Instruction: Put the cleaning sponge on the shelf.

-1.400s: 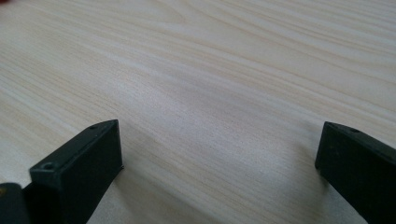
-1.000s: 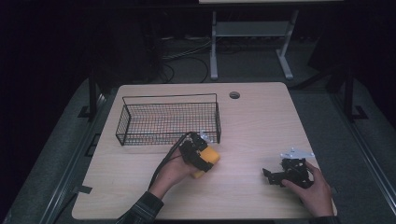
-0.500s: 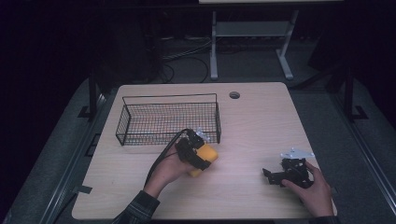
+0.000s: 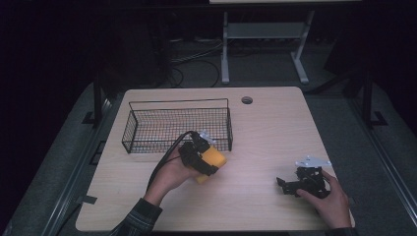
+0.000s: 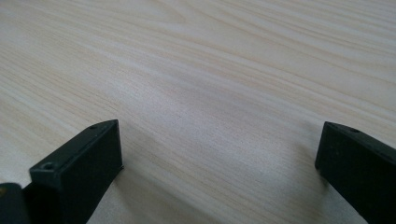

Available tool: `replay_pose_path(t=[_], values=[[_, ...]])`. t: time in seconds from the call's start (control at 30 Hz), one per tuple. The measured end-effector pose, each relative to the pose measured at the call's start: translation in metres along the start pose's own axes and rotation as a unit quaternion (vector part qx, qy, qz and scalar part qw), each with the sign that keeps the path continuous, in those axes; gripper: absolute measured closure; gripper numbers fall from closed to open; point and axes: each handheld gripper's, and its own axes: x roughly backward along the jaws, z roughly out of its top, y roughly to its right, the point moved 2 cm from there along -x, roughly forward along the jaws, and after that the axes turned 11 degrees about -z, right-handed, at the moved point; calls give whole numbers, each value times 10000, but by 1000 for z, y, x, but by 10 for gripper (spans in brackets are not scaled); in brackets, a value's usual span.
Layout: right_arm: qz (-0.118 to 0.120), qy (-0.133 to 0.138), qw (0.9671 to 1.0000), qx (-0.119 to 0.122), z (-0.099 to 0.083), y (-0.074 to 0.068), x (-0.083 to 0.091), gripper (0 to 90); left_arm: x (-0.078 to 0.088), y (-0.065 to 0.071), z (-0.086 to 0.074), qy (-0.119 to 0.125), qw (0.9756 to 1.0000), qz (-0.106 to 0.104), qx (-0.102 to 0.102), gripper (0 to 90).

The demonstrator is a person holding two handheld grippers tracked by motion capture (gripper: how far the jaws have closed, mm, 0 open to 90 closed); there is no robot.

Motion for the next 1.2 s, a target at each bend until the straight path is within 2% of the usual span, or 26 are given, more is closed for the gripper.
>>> replay_pose_path(t=[0.17,0.67,1.03,1.2], values=[[-16,2,10000,2,0,0,0,0,11,-2,4,59,10000,7,-5,226],[-4,-1,10000,-4,0,0,0,0,30,-12,16,158,9998,81,20,227],[-4,1,10000,-3,0,0,0,0,42,-26,24,247,9993,250,108,227],[-4,0,10000,-2,0,0,0,0,50,-37,26,273,9988,364,188,228]])
